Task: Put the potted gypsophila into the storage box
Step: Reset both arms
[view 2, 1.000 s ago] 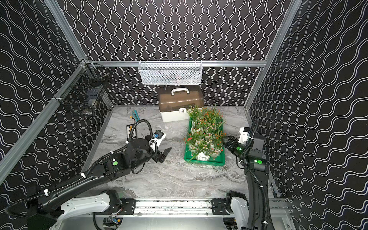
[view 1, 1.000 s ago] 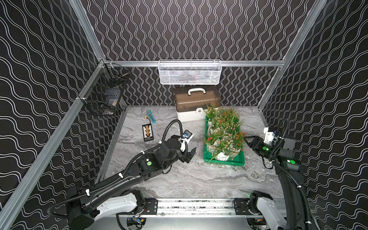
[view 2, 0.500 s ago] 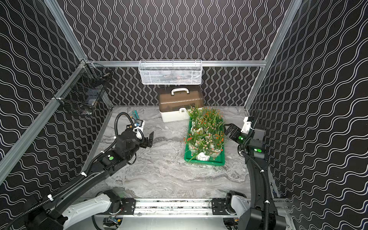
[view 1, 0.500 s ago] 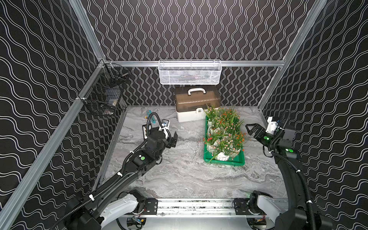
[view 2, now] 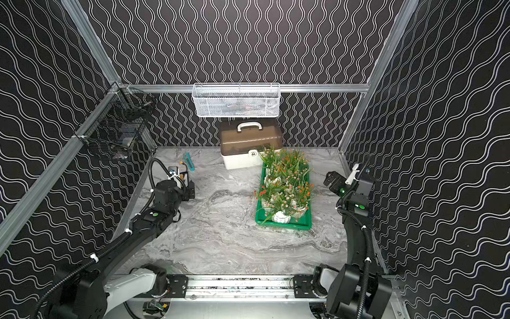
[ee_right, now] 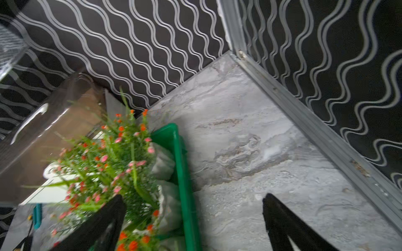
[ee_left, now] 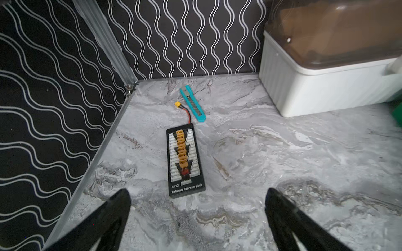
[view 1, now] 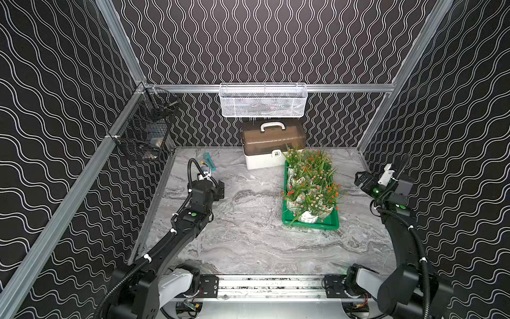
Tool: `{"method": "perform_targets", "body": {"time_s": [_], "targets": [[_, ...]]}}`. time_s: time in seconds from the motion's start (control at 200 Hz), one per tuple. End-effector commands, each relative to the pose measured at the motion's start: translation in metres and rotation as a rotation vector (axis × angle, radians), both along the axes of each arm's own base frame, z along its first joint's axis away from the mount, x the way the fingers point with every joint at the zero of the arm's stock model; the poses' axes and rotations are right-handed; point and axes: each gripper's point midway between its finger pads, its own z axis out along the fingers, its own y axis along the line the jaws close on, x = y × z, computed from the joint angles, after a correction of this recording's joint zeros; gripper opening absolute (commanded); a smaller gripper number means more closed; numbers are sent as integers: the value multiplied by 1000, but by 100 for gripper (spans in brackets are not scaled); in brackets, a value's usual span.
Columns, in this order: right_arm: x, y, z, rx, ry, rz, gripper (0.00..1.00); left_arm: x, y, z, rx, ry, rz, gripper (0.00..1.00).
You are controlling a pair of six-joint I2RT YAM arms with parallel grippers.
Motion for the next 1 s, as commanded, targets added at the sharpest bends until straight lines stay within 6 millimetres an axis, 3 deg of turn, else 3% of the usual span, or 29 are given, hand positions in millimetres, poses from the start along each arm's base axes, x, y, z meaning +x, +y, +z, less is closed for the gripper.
{"method": "perform_targets", "body": {"time_s": [0.0, 0.14, 0.32, 0.565, 0.996], "targets": [[7, -18, 1, -24, -64, -72, 100, 8, 11, 10, 2, -96, 24, 99], [5, -27, -31, -19, -20, -118, 100, 13, 15, -9, 20, -59, 11, 99], [3, -29, -44, -75, -33, -109, 100, 19, 10, -33, 6, -60, -32, 99], [7, -18, -69, -52, -43, -45, 100, 18, 7, -47, 4, -93, -58, 99], [18, 15, -94, -121, -100, 42, 100, 26, -3, -75, -31, -115, -124, 99]]}}
